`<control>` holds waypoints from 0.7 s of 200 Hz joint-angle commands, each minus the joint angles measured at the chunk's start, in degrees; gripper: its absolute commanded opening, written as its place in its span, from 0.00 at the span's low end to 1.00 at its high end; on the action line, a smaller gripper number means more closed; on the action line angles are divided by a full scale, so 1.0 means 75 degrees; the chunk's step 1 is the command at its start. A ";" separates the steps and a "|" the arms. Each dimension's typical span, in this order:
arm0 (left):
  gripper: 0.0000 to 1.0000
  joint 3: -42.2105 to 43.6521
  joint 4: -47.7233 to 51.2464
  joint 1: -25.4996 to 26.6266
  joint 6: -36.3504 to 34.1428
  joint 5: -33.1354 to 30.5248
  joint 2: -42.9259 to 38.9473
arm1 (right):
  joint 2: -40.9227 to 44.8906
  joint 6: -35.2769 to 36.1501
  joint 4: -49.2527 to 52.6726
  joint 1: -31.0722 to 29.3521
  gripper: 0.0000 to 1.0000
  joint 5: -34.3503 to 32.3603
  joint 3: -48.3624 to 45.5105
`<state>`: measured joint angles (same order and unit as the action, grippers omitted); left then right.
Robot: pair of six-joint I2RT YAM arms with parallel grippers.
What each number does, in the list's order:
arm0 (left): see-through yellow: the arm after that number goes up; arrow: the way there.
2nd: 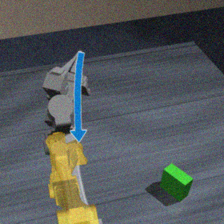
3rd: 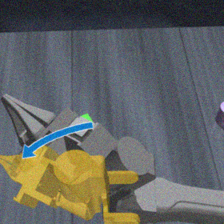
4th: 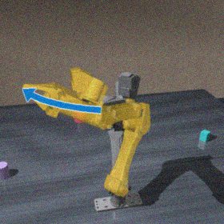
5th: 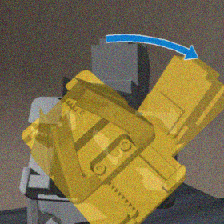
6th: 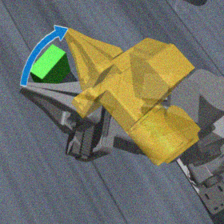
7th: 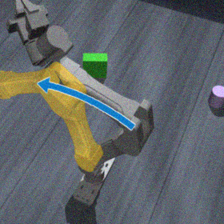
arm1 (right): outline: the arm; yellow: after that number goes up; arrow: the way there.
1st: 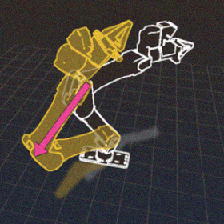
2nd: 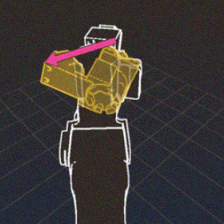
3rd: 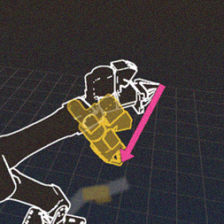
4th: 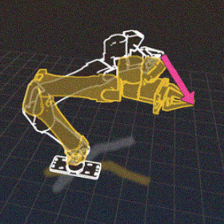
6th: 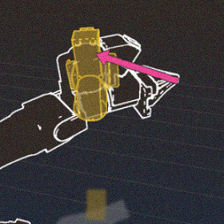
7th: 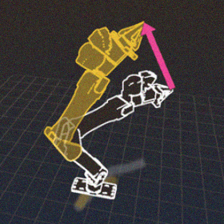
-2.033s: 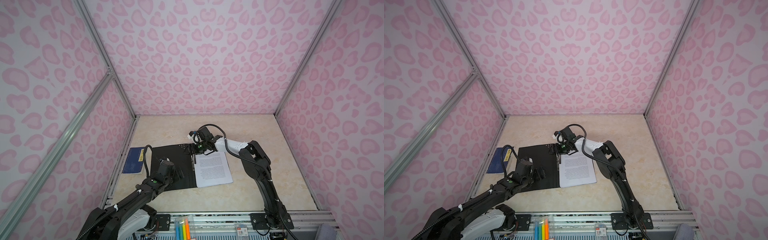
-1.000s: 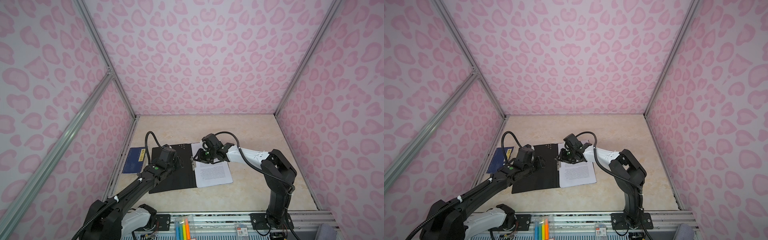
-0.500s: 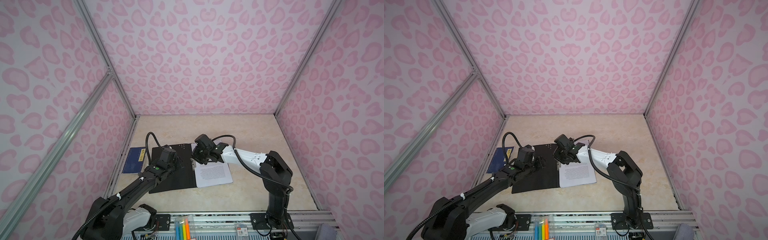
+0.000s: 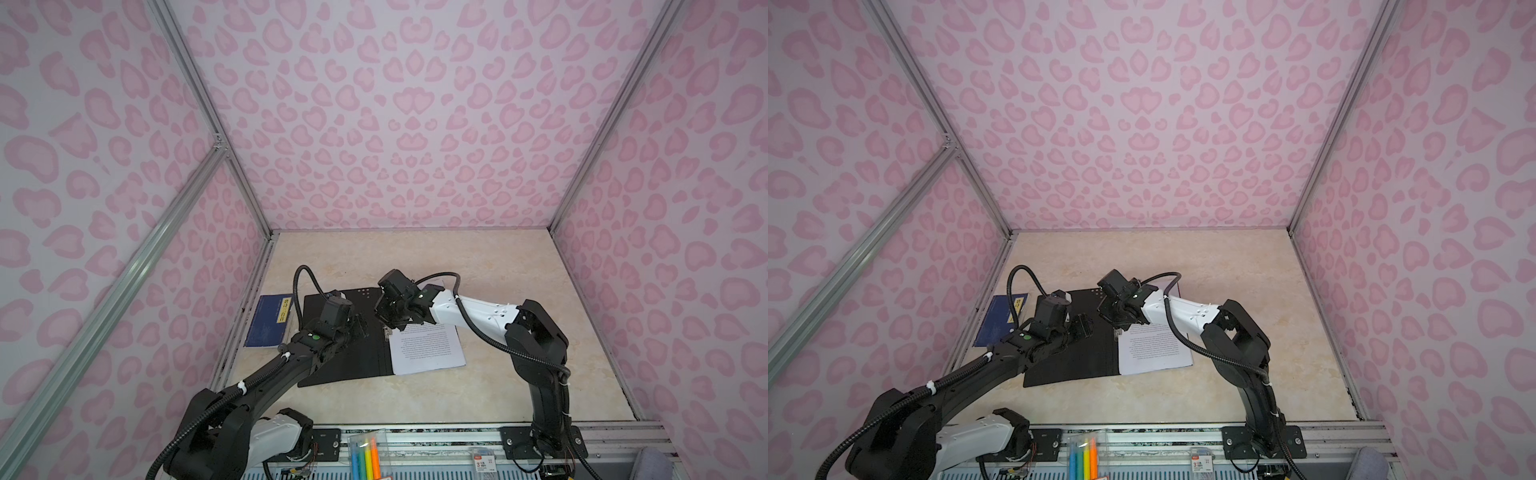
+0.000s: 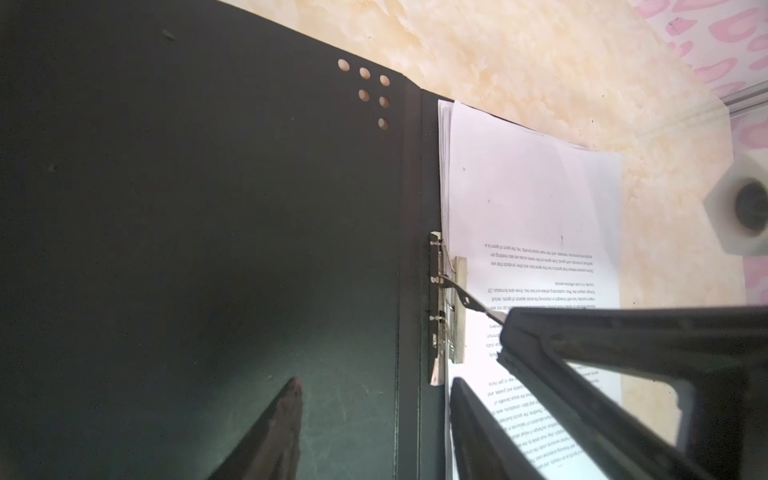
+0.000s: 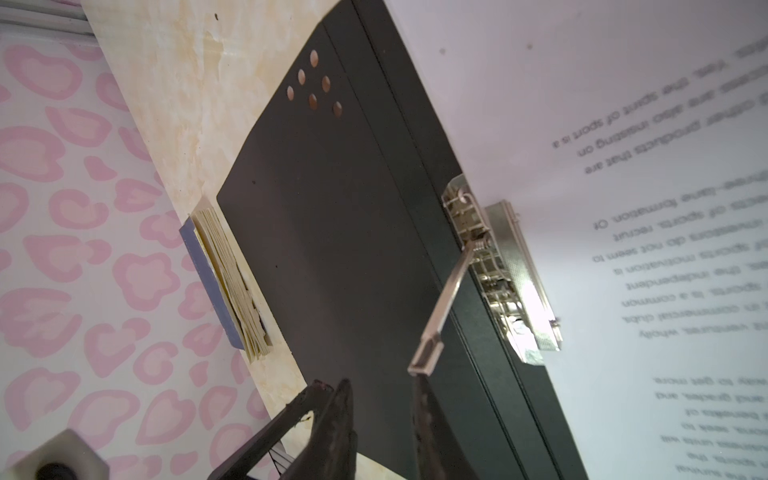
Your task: Put the files into the folder
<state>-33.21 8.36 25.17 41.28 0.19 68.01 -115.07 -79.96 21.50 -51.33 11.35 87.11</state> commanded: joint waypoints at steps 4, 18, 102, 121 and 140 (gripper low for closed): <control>0.58 0.0016 -0.0265 -0.0027 -0.0147 0.0056 -0.0021 | -0.0080 -0.0056 0.0191 -0.0018 0.26 -0.0131 0.0001; 0.58 0.0011 -0.0271 -0.0039 -0.0160 0.0057 -0.0015 | -0.0068 -0.0053 0.0237 -0.0022 0.25 -0.0141 -0.0053; 0.58 0.0042 -0.0331 -0.0048 -0.0148 0.0130 -0.0033 | -0.0115 -0.0079 0.0016 -0.0009 0.15 0.0058 -0.0201; 0.58 0.0036 -0.0324 -0.0055 -0.0137 0.0151 -0.0044 | -0.0115 -0.0080 -0.0057 0.0007 0.15 0.0095 -0.0201; 0.58 0.0040 -0.0333 -0.0063 -0.0148 0.0146 -0.0045 | -0.0125 -0.0081 -0.0121 0.0002 0.15 0.0150 -0.0463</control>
<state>-33.12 7.16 24.86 40.47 1.10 67.96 -115.39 -80.40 20.75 -51.27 12.10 85.10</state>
